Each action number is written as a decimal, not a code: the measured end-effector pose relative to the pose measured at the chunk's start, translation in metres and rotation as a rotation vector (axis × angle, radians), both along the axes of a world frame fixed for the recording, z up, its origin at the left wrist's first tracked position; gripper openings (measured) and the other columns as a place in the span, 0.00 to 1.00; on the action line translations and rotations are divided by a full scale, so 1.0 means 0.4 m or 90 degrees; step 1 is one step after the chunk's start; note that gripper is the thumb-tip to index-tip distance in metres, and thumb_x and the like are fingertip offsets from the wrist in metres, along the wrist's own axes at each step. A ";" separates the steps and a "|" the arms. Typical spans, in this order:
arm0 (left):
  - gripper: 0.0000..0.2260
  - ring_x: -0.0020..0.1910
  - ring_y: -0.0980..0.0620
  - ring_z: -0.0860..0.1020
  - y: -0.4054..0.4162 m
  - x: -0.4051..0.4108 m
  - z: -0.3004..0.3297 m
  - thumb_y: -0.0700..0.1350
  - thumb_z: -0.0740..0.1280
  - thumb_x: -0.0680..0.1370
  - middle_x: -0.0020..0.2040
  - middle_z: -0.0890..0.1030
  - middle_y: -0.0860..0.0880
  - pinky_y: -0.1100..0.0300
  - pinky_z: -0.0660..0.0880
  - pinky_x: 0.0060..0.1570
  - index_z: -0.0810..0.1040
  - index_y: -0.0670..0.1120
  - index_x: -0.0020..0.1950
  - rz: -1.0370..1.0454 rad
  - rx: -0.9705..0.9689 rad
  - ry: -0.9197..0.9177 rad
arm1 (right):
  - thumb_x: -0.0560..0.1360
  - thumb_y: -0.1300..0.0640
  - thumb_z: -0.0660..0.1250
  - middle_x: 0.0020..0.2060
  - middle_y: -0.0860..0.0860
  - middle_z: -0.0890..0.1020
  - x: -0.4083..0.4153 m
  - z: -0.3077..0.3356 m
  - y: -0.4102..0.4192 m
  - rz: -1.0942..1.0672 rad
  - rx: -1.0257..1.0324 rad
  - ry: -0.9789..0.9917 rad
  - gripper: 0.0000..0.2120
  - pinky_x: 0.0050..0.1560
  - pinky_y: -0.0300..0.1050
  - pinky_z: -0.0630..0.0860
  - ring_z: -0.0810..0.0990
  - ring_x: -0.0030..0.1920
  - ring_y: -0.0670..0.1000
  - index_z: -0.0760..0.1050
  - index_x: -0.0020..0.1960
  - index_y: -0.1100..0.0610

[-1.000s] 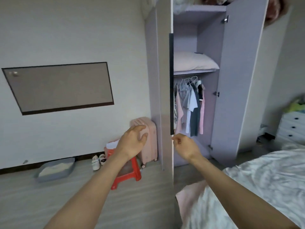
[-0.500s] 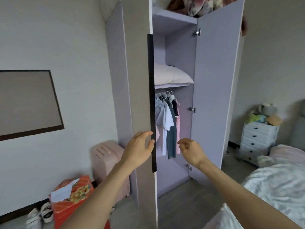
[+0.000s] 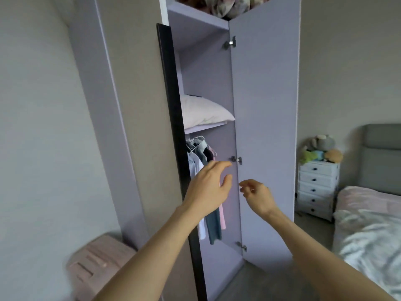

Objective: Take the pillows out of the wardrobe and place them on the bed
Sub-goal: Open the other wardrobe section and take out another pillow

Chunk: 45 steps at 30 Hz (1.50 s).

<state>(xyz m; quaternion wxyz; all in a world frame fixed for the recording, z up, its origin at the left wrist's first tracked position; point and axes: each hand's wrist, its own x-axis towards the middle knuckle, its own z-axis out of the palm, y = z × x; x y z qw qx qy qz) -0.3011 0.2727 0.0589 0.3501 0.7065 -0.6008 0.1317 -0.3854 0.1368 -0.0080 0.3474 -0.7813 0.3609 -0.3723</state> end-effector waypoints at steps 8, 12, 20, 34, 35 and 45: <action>0.14 0.61 0.46 0.72 -0.334 0.100 -0.040 0.44 0.58 0.78 0.62 0.74 0.46 0.53 0.70 0.56 0.74 0.46 0.62 -0.043 0.049 0.069 | 0.76 0.63 0.56 0.52 0.58 0.82 -0.018 -0.021 -0.201 -0.179 -0.004 0.001 0.14 0.53 0.51 0.76 0.80 0.51 0.59 0.77 0.56 0.58; 0.14 0.60 0.43 0.73 -0.457 0.099 -0.053 0.43 0.58 0.77 0.62 0.75 0.43 0.53 0.70 0.57 0.74 0.45 0.61 -0.050 0.072 0.134 | 0.76 0.62 0.57 0.56 0.57 0.81 -0.061 -0.017 -0.268 -0.275 -0.002 0.025 0.14 0.55 0.48 0.73 0.79 0.55 0.58 0.76 0.58 0.58; 0.14 0.61 0.45 0.72 -0.590 0.077 -0.097 0.43 0.58 0.77 0.64 0.73 0.46 0.54 0.69 0.55 0.72 0.46 0.62 -0.049 0.018 0.307 | 0.75 0.63 0.58 0.57 0.58 0.81 -0.045 -0.006 -0.379 -0.313 -0.034 0.011 0.14 0.55 0.46 0.73 0.79 0.56 0.57 0.76 0.58 0.59; 0.15 0.61 0.41 0.70 -0.959 0.327 0.000 0.41 0.59 0.75 0.62 0.73 0.42 0.49 0.69 0.55 0.73 0.44 0.62 0.245 -0.239 0.311 | 0.77 0.63 0.57 0.51 0.58 0.82 0.245 0.034 -0.825 -0.082 -0.063 -0.095 0.13 0.53 0.48 0.75 0.80 0.51 0.57 0.76 0.57 0.58; 0.15 0.60 0.41 0.70 -0.996 0.363 0.023 0.41 0.59 0.76 0.62 0.73 0.42 0.49 0.69 0.55 0.73 0.45 0.62 0.261 -0.248 0.272 | 0.77 0.62 0.56 0.50 0.58 0.82 0.270 0.053 -0.878 -0.056 -0.065 -0.091 0.13 0.51 0.46 0.75 0.80 0.50 0.56 0.76 0.57 0.58; 0.17 0.62 0.43 0.69 -1.012 0.719 0.239 0.46 0.59 0.77 0.65 0.72 0.43 0.48 0.66 0.59 0.70 0.46 0.66 0.430 -0.143 -0.139 | 0.77 0.59 0.57 0.57 0.56 0.80 0.543 0.290 -1.095 0.091 -0.306 -0.015 0.15 0.55 0.50 0.75 0.78 0.55 0.58 0.73 0.62 0.55</action>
